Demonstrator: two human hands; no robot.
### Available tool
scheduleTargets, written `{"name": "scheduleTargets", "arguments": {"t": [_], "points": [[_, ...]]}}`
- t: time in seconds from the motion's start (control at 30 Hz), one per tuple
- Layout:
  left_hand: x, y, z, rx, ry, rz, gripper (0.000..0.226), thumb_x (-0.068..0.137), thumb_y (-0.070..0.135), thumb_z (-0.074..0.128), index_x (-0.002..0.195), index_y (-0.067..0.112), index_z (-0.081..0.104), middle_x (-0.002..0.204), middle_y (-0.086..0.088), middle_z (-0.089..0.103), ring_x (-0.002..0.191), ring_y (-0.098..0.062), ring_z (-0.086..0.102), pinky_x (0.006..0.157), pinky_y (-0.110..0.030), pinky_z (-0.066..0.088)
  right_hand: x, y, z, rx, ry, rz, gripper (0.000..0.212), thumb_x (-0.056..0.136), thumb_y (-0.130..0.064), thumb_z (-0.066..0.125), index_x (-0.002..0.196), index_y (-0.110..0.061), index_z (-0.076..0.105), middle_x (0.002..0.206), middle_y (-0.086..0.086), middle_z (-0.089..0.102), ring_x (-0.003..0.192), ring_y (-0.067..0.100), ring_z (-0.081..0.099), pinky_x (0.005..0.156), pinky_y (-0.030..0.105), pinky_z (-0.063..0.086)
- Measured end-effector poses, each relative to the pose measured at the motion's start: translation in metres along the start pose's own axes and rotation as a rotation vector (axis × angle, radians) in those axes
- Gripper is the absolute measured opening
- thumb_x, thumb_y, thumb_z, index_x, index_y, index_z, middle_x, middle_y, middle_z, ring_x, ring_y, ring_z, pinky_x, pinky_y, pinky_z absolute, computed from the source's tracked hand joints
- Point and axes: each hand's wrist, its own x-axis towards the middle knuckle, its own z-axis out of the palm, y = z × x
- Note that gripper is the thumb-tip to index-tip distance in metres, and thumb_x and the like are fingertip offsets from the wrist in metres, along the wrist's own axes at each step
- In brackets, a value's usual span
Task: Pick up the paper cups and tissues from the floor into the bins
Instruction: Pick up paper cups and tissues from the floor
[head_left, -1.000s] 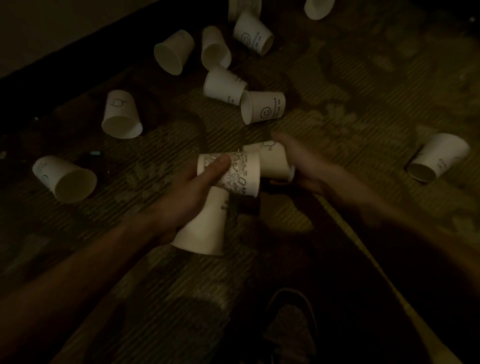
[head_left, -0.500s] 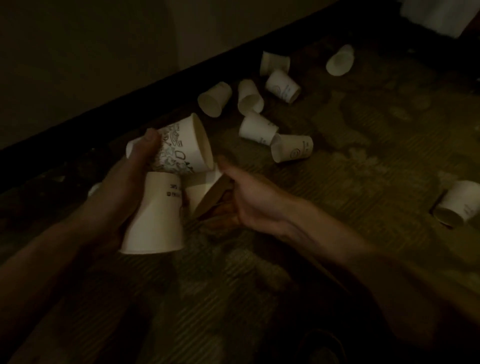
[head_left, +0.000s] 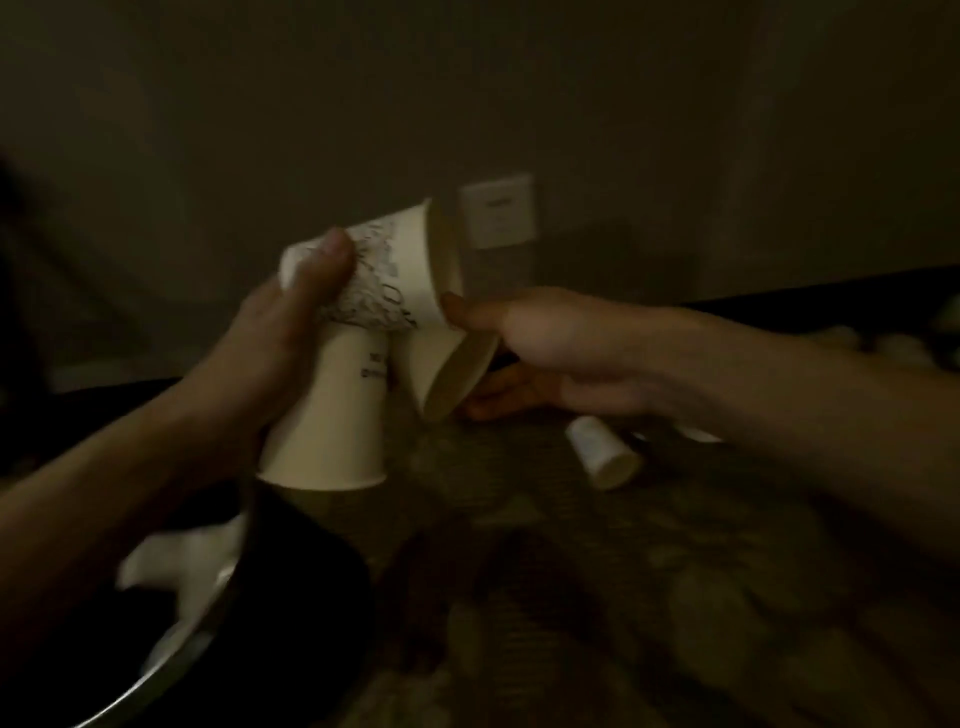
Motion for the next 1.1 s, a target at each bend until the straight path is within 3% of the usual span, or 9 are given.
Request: {"name": "scheduleTargets", "arguments": {"t": [0.1,0.17,0.27,0.43,0.57,0.77,0.93,1.03,1.1], "points": [[-0.05,0.009,-0.042,0.037,0.088,0.033,0.084,0.066,0.079,0.068,0.121,0.017,0.065,0.112,-0.017,0.07,0.095,-0.031,0.07,0.08,-0.048,0.056,0.014,-0.014,0.054,-0.157,-0.203,-0.027,0.022,0.096,-0.038,0.053,0.104,-0.019,0.061,0.099,0.005,0.076,0.093,0.02,0.073,0.085,0.033,0.056],[-0.086,0.012,-0.071,0.029,0.114,0.1,0.066,0.066,0.07,0.074,0.109,0.02,0.071,0.099,-0.012,0.075,0.083,-0.024,0.073,0.065,-0.034,0.058,0.028,-0.019,0.088,-0.263,-0.267,-0.003,0.02,0.093,-0.035,0.059,0.108,-0.023,0.057,0.102,0.004,0.075,0.098,0.023,0.071,0.089,0.037,0.055],[-0.116,0.0,-0.111,0.066,0.211,0.101,0.053,0.068,0.071,0.072,0.102,0.03,0.072,0.096,-0.005,0.076,0.083,-0.02,0.073,0.065,-0.029,0.058,0.058,-0.023,0.139,-0.372,-0.291,-0.013,0.009,0.094,-0.031,0.06,0.102,-0.027,0.058,0.099,-0.001,0.073,0.103,0.026,0.068,0.093,0.042,0.054],[-0.153,-0.075,-0.162,-0.12,0.423,-0.104,0.092,0.051,0.078,0.077,0.11,0.008,0.066,0.089,-0.015,0.074,0.074,-0.026,0.071,0.059,-0.032,0.057,0.112,0.009,0.223,-0.578,-0.233,-0.072,0.038,0.096,-0.047,0.052,0.127,-0.029,0.04,0.119,-0.005,0.06,0.103,0.014,0.062,0.094,0.039,0.051],[-0.164,-0.124,-0.163,-0.201,0.451,-0.271,0.098,0.053,0.08,0.074,0.123,0.012,0.062,0.105,-0.019,0.072,0.092,-0.035,0.07,0.073,-0.042,0.056,0.133,0.046,0.245,-0.742,-0.2,-0.054,0.036,0.099,-0.044,0.047,0.131,-0.029,0.039,0.124,0.0,0.059,0.103,0.016,0.062,0.091,0.041,0.052],[-0.158,-0.135,-0.164,-0.144,0.372,-0.25,0.054,0.065,0.072,0.072,0.111,0.046,0.066,0.115,0.001,0.071,0.105,-0.021,0.068,0.094,-0.053,0.053,0.137,0.061,0.237,-0.843,-0.146,-0.043,0.048,0.098,-0.036,0.053,0.141,-0.026,0.034,0.136,0.001,0.053,0.115,0.016,0.057,0.089,0.032,0.051],[-0.159,-0.131,-0.162,-0.096,0.387,-0.273,0.06,0.066,0.029,0.072,0.123,0.039,0.057,0.114,-0.011,0.067,0.099,-0.029,0.067,0.086,-0.045,0.056,0.132,0.053,0.237,-1.023,-0.142,-0.111,0.048,0.098,-0.03,0.051,0.142,-0.019,0.036,0.136,0.006,0.052,0.118,0.022,0.056,0.098,0.04,0.051],[-0.162,-0.132,-0.163,0.004,0.417,-0.281,0.053,0.088,0.001,0.061,0.128,0.034,0.05,0.11,0.003,0.066,0.093,-0.008,0.069,0.068,-0.022,0.057,0.125,0.049,0.231,-1.168,-0.146,-0.183,0.03,0.1,-0.03,0.046,0.126,-0.016,0.053,0.127,0.005,0.056,0.111,0.019,0.057,0.095,0.038,0.051],[-0.163,-0.125,-0.164,0.052,0.467,-0.303,0.052,0.093,-0.003,0.049,0.129,0.033,0.047,0.112,0.009,0.061,0.095,-0.007,0.066,0.067,-0.018,0.052,0.12,0.049,0.229,-1.223,-0.165,-0.209,0.028,0.102,-0.029,0.043,0.117,-0.013,0.06,0.122,0.006,0.057,0.107,0.018,0.056,0.093,0.036,0.05]]}}
